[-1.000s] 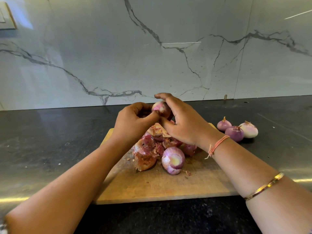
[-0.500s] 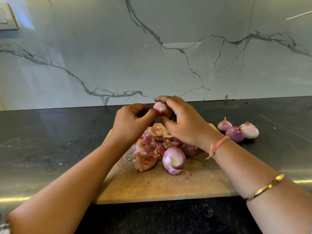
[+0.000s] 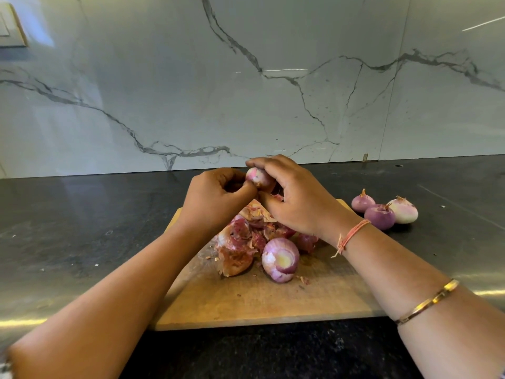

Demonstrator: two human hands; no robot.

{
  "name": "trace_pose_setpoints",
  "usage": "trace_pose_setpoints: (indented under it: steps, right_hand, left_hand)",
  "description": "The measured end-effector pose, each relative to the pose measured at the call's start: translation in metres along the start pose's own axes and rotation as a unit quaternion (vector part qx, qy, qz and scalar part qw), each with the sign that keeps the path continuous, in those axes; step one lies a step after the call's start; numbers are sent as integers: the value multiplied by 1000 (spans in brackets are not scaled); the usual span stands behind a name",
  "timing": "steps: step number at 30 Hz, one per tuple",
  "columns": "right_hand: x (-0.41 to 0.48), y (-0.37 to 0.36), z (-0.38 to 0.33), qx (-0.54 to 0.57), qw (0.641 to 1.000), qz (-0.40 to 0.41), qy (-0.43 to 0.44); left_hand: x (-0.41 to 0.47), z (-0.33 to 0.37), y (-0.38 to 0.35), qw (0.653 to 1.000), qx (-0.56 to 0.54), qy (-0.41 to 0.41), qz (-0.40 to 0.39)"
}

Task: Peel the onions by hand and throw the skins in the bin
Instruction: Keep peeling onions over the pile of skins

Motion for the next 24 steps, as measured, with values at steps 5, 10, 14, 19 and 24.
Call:
trace_pose_setpoints:
  steps: [5,10,14,19,24]
  right_hand:
    - [-1,0,1,2,1000,3,-3]
    - [-1,-1,4,9,1000,5,-9]
    - [-2,1,5,31,999,14,-20]
    - [-3,3,10,63,996,26,-49]
    - [-4,6,14,64,995,42,-58]
  left_hand:
    - [0,3,1,1000,24,-15,9]
    - [0,4,-1,999,30,-29,6]
    - [2,1,3,999,22,-34,16]
    - [4,0,11,998,-31,-37,35]
    - [-2,6,2,998,-22,-61,0]
Point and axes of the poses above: each hand's wrist, its own x-axis towards the middle knuckle, its own y-axis out of the back of the hand, z = x × y, the point moved 9 cm from there along x, towards the middle knuckle, and after that the axes turned 14 degrees about y, right-handed, at the moved point
